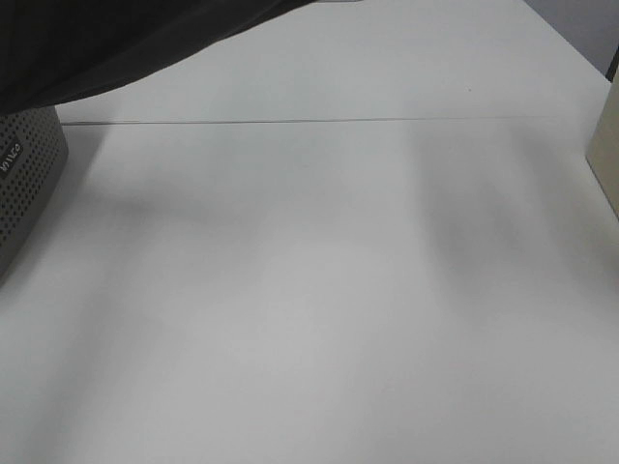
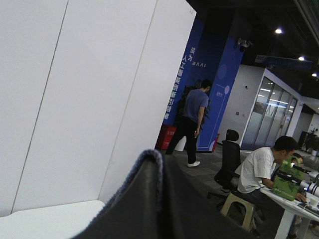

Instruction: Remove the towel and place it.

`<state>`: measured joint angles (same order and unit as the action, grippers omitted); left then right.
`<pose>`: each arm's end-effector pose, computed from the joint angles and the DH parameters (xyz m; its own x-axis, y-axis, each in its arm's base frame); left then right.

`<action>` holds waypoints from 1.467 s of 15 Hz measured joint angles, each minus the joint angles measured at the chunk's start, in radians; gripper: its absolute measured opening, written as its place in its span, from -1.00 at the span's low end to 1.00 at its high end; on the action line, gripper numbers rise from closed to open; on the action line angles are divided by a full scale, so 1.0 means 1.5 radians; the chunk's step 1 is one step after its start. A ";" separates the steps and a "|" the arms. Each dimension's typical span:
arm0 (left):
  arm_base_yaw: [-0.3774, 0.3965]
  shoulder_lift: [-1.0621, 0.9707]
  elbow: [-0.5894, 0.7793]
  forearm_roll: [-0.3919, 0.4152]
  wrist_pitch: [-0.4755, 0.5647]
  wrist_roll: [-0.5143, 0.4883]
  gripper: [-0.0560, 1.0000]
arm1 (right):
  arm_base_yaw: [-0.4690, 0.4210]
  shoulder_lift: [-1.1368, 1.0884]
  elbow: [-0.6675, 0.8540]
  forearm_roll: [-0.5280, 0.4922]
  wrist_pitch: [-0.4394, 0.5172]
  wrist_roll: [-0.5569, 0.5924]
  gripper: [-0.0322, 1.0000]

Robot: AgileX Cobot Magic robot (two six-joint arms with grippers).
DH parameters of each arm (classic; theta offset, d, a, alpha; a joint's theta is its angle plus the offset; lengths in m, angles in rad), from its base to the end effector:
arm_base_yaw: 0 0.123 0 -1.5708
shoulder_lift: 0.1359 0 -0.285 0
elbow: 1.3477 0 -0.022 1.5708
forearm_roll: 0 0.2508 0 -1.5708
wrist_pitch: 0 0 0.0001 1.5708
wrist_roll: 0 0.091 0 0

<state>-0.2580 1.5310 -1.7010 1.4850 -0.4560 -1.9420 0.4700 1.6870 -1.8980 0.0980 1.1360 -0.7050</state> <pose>0.3210 -0.1259 0.5159 -0.0310 -0.4100 -0.9116 0.6950 0.6466 -0.3145 0.3218 0.1725 0.4264 -0.2106 -0.7951 -0.5687 -0.8046 0.4714 -0.3611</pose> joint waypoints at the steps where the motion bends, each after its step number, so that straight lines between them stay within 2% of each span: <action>1: 0.000 0.000 -0.004 0.000 0.000 -0.014 -0.89 | 0.000 0.001 -0.033 -0.039 0.003 -0.015 -0.93; 4: 0.000 0.000 -0.005 0.000 0.001 -0.033 -0.89 | 0.000 0.005 -0.124 -0.132 0.005 -0.027 -0.93; 7: 0.000 0.000 -0.031 0.000 0.037 -0.030 -0.89 | 0.000 0.007 -0.211 -0.175 0.005 -0.027 -0.93; 9: 0.000 0.000 -0.056 -0.001 0.061 -0.023 -0.89 | 0.000 0.007 -0.245 -0.185 -0.005 -0.027 -0.93; 13: 0.000 0.033 -0.104 0.003 0.072 -0.019 -0.89 | 0.000 0.007 -0.257 -0.131 -0.127 -0.001 -0.93; 14: 0.000 0.048 -0.116 0.014 0.071 -0.019 -0.89 | 0.000 0.008 -0.257 -0.127 -0.131 0.009 -0.93; 16: 0.000 0.067 -0.120 0.078 0.071 -0.019 -0.89 | 0.000 0.013 -0.257 -0.149 -0.119 0.033 -0.93; 18: 0.000 0.070 -0.120 0.148 0.083 -0.019 -0.89 | -0.003 0.021 -0.257 -0.221 -0.104 0.088 -0.93; 20: 0.000 0.071 -0.121 0.166 0.090 -0.019 -0.89 | -0.015 0.031 -0.257 -0.249 -0.101 0.127 -0.93; 22: 0.000 0.083 -0.122 0.169 0.098 -0.019 -0.89 | -0.015 0.048 -0.257 -0.253 -0.101 0.103 -0.93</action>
<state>-0.2580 1.6550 -1.8840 1.7380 -0.3090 -1.9700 0.4480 1.7590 -2.2840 -0.2810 0.9840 -0.5500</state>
